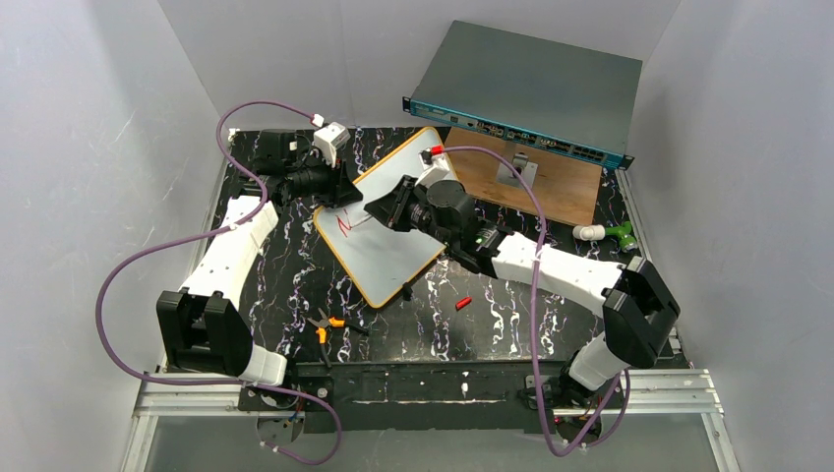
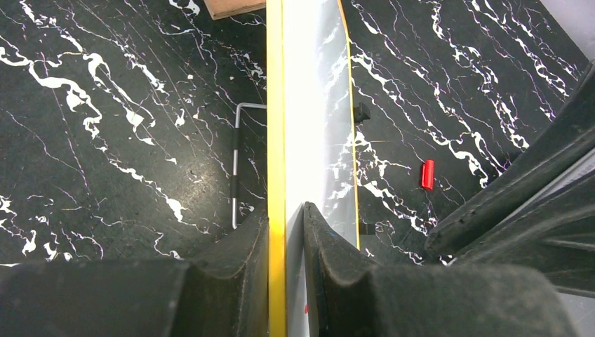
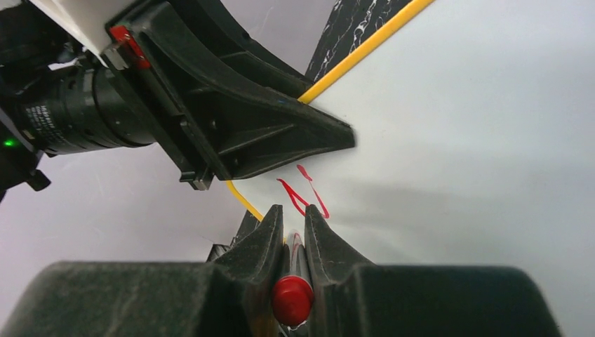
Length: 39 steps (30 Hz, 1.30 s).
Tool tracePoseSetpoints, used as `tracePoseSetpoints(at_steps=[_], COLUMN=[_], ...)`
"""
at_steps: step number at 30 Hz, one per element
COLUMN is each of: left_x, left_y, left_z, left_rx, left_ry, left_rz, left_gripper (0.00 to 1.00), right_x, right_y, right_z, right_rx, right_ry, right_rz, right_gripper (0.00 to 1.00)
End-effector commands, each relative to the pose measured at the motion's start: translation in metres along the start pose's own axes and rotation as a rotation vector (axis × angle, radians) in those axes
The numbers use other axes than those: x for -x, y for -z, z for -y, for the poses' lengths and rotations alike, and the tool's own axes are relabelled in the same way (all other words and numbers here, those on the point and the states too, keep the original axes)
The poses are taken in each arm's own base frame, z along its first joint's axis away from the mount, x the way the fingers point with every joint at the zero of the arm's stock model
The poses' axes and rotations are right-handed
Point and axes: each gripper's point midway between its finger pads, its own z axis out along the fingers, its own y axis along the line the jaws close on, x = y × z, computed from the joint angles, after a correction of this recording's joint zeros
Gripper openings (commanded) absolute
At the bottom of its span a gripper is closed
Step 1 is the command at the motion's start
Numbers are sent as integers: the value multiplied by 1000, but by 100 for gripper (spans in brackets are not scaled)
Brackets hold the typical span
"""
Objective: Write a sentence on the whiteboard
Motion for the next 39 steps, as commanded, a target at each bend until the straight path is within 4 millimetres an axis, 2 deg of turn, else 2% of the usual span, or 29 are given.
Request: tracePoseSetpoints(at_steps=[1,10,20,30,35,39], left_x=[-3,0,1,4,4,3], left_y=[3,4,4,4,6,5], left_z=[-10,-11,-10,-10,-9,-9], left_rx=[56,59,57,55,58,55], left_ry=[-89,-92,-93,-94,-94,-93], left_rz=[-29,-24,-22,-16,-14,-15], left_gripper=[0,0,0,0,0,0], right_x=[25,25,37,28,29,35], right_y=[-4,-10,-12,-20,-28,-28], right_z=[-30,-31,-4,4,6,13], right_rx=[91,91,-40,-62,-80,-118], right_ry=[-7,-21,15,4,-29,-12], right_rz=[66,65,125,105,111,130], right_gripper=[1,1,1,1,1,1])
